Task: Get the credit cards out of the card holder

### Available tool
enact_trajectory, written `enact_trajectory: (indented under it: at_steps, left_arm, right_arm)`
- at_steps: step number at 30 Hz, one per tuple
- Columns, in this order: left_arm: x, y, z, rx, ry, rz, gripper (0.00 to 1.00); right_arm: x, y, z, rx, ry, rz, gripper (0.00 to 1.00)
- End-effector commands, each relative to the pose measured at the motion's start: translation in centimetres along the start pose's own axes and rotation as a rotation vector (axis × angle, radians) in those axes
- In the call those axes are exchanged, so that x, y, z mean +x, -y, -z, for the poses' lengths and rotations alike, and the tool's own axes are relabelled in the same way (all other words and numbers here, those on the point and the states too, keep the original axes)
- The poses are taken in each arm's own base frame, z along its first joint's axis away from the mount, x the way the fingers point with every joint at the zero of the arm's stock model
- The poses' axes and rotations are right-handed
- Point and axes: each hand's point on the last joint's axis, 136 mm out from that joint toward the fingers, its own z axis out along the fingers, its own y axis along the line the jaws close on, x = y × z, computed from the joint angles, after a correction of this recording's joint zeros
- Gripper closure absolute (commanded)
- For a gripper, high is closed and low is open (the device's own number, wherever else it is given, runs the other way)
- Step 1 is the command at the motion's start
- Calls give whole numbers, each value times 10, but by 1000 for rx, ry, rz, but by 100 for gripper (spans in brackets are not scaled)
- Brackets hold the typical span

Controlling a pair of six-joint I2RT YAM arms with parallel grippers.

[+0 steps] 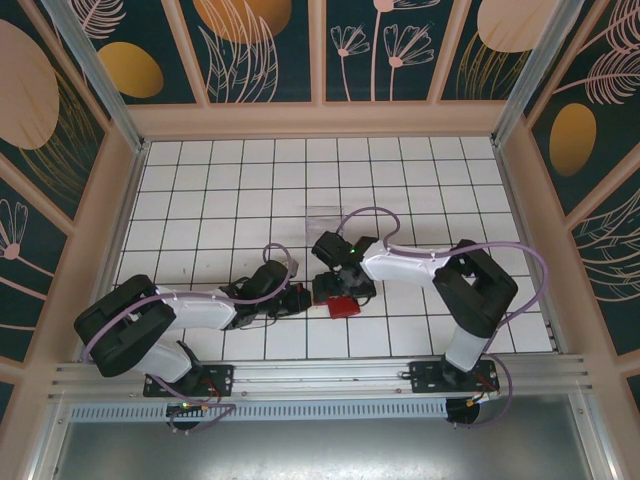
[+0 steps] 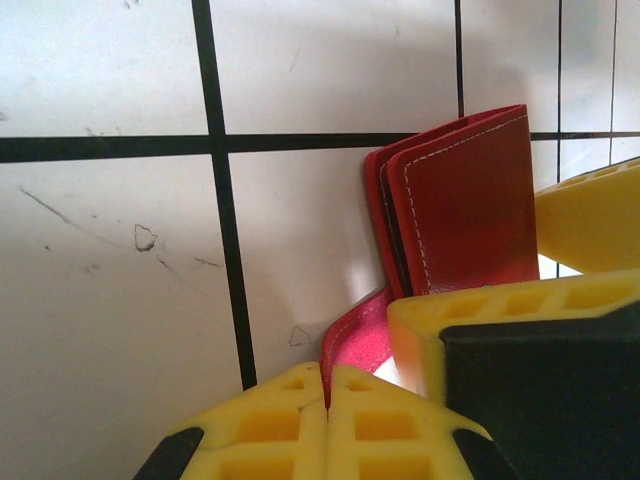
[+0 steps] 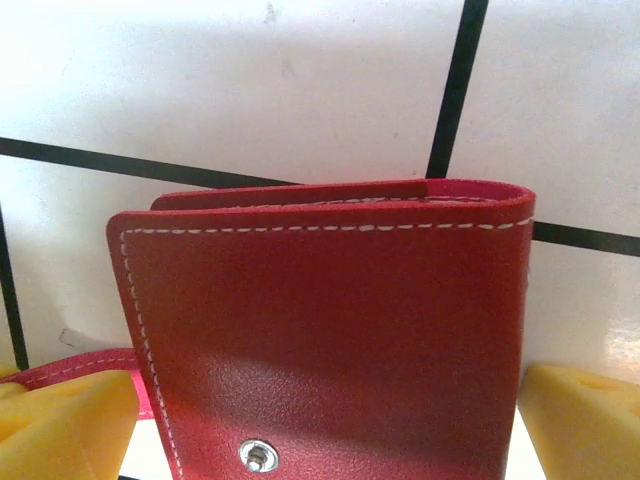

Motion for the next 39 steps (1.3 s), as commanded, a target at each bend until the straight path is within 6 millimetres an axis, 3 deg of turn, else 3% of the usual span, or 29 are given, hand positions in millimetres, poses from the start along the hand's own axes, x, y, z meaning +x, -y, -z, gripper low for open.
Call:
enact_trajectory:
  at_steps: [1, 12, 25, 39]
  left_arm:
    - [-4, 3, 3, 13, 18, 6, 100]
    - [-7, -3, 5, -36, 22, -6, 100]
    - [-12, 0, 4, -57, 21, -12, 100]
    - [-19, -9, 10, -154, 40, -28, 100]
  right_arm:
    - [4, 17, -1, 112, -15, 21, 1]
    - [-4, 25, 25, 125, 47, 3, 1]
    - [-6, 35, 39, 59, 78, -43, 2]
    - [3, 68, 47, 28, 93, -129, 21]
